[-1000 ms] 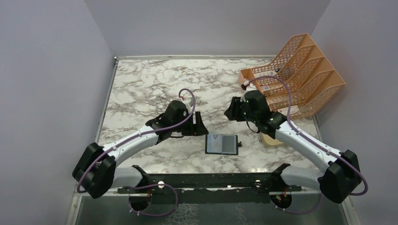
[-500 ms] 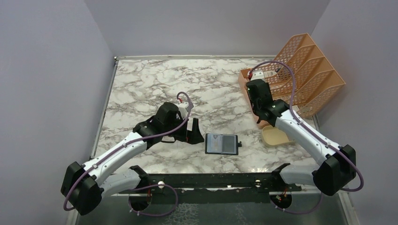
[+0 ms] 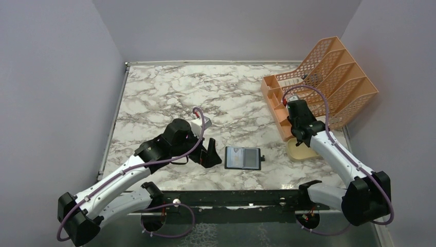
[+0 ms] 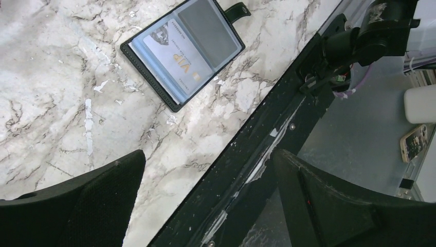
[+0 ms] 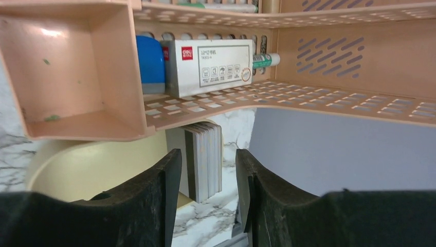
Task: Put the credit cards into the card holder
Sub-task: Insert the credit card into the card holder, then pick up the credit card from the storage box.
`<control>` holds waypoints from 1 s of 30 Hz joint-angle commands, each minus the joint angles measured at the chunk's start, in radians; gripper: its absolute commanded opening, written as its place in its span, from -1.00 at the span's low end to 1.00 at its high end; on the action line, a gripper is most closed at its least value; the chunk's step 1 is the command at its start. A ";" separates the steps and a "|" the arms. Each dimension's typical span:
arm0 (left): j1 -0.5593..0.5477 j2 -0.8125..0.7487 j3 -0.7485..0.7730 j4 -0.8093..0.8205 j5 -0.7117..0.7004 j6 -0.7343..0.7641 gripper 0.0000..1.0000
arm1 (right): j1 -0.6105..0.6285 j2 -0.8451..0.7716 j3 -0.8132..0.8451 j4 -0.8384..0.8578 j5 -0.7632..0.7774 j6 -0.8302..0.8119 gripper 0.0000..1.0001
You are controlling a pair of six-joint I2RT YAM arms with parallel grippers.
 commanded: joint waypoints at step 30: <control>-0.031 -0.099 0.012 -0.029 -0.110 0.007 0.98 | -0.097 0.075 -0.214 0.130 0.090 -0.226 -0.20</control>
